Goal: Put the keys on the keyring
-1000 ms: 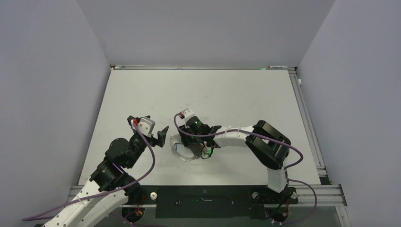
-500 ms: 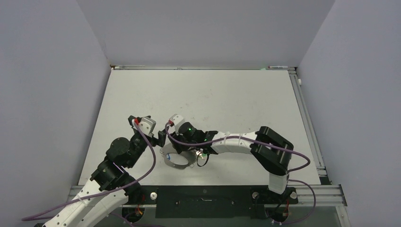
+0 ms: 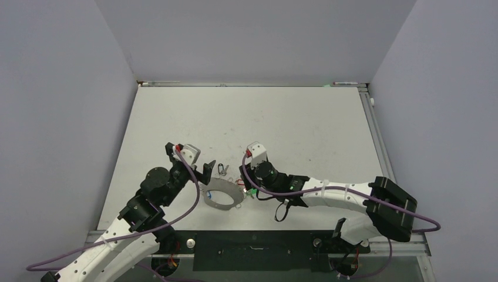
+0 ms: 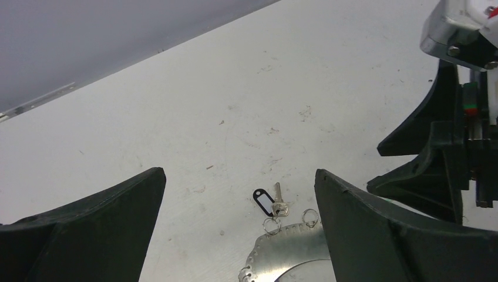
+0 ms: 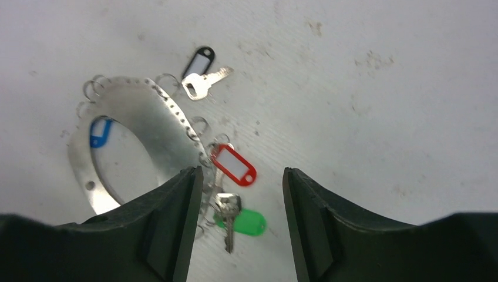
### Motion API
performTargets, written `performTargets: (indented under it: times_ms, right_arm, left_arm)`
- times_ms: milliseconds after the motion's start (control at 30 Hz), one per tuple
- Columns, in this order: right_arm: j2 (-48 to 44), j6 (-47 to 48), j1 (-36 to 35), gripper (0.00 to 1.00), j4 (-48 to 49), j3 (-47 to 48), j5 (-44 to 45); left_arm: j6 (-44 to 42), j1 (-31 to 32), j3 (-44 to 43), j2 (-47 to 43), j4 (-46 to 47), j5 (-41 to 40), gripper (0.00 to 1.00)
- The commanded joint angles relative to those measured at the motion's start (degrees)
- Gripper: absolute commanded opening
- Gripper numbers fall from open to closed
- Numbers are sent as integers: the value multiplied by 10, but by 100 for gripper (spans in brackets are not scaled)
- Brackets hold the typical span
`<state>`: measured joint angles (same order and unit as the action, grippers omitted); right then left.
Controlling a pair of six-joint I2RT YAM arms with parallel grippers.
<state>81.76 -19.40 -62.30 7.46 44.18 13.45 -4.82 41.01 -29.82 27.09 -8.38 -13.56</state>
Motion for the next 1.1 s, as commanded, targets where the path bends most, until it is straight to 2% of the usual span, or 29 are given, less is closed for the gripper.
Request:
performTargets:
  times_ms: [0,133,267,367,400,467,567,800,1067]
  right_arm:
    - [-72,-56,-1,53,44,-74,100]
    - [-145,-71,-1,53,32,-122,170]
    - [-236,-89,-2,54,-20,-135,233]
    - [-317,-92,-2,58,-52,-142,262]
    - [-342,-97,-3,61,-60,-143,271]
    - [-386,-119,-3,76,-89,-146,295]
    - [-454,-141,-3,85,-124,-151,326]
    - [-596,-149,-3,87,-150,-177,330]
    - [-620,-119,-3,87,-174,-146,370]
  left_arm:
    - [18,-6,-10,22,22,5,99]
    - [29,-8,-19,38,12,-51,96]
    - [40,-12,-30,41,3,-130,96]
    - [45,-21,-34,36,0,-185,96]
    - [45,-22,-35,33,-1,-196,96]
    - [45,-26,-35,24,-2,-215,96]
    - [44,-28,-28,2,4,-225,96]
    - [31,-28,-20,-14,10,-219,96]
    - [33,-31,-20,-34,11,-192,96]
